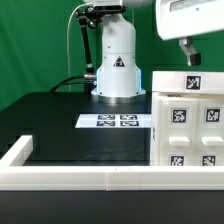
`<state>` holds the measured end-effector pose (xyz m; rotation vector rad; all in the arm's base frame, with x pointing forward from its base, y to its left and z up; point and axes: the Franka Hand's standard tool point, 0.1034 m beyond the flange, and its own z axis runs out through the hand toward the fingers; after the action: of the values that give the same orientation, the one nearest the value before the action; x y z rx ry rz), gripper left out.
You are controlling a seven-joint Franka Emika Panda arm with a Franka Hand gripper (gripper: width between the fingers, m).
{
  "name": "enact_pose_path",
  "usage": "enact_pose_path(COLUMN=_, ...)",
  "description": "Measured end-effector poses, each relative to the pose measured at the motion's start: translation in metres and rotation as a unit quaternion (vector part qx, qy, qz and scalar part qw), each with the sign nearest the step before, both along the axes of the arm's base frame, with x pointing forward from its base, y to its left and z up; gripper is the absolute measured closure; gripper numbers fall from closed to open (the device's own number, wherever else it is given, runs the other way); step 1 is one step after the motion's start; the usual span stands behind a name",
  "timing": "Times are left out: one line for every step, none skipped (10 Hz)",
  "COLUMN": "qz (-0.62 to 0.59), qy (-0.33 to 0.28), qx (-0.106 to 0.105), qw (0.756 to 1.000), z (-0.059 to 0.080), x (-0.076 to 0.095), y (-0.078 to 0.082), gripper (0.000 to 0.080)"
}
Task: Assemble cabinet
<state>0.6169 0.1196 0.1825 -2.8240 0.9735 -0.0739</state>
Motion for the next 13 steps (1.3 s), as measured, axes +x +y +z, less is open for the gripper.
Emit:
enact_pose_path(qz=0.096, qy=-0.013, qx=-0.019, qw=0.995, z=0.000, x=0.000, y=-0.001, gripper=0.0003)
enact_pose_path(qz=0.153, qy=-0.018, qx=-0.030, qw=0.988, z=0.000, x=0.000, y=-0.001, gripper=0.0003)
enact_pose_path(qz=0.226, qy=-0.025, qx=-0.041, qw=0.973, z=0.001, x=0.000, y=-0.002, gripper=0.0003)
enact_pose_path(qz=0.295, qy=-0.031, qx=-0.047, qw=0.954, z=0.001, x=-0.001, y=-0.003, gripper=0.0003)
enact_pose_path(qz=0.340, qy=-0.030, qx=-0.049, qw=0.939, z=0.000, x=-0.002, y=-0.007, gripper=0.0003)
enact_pose_path(qz=0.371, qy=-0.033, qx=-0.053, qw=0.927, z=0.000, x=-0.002, y=-0.008, gripper=0.0003)
enact_pose_path(qz=0.394, qy=-0.035, qx=-0.055, qw=0.917, z=-0.001, x=-0.002, y=-0.008, gripper=0.0003)
enact_pose_path(qz=0.415, qy=-0.037, qx=-0.058, qw=0.907, z=-0.001, x=-0.002, y=-0.009, gripper=0.0003)
enact_pose_path(qz=0.454, qy=-0.040, qx=-0.064, qw=0.888, z=-0.001, x=-0.002, y=-0.011, gripper=0.0003)
enact_pose_path(qz=0.515, qy=-0.046, qx=-0.069, qw=0.853, z=-0.002, x=-0.002, y=-0.013, gripper=0.0003)
enact_pose_path(qz=0.552, qy=-0.049, qx=-0.072, qw=0.829, z=-0.002, x=-0.002, y=-0.014, gripper=0.0003)
enact_pose_path(qz=0.604, qy=-0.049, qx=-0.081, qw=0.791, z=-0.004, x=-0.003, y=-0.015, gripper=0.0003)
enact_pose_path(qz=0.640, qy=-0.047, qx=-0.087, qw=0.762, z=-0.006, x=-0.004, y=-0.015, gripper=0.0003)
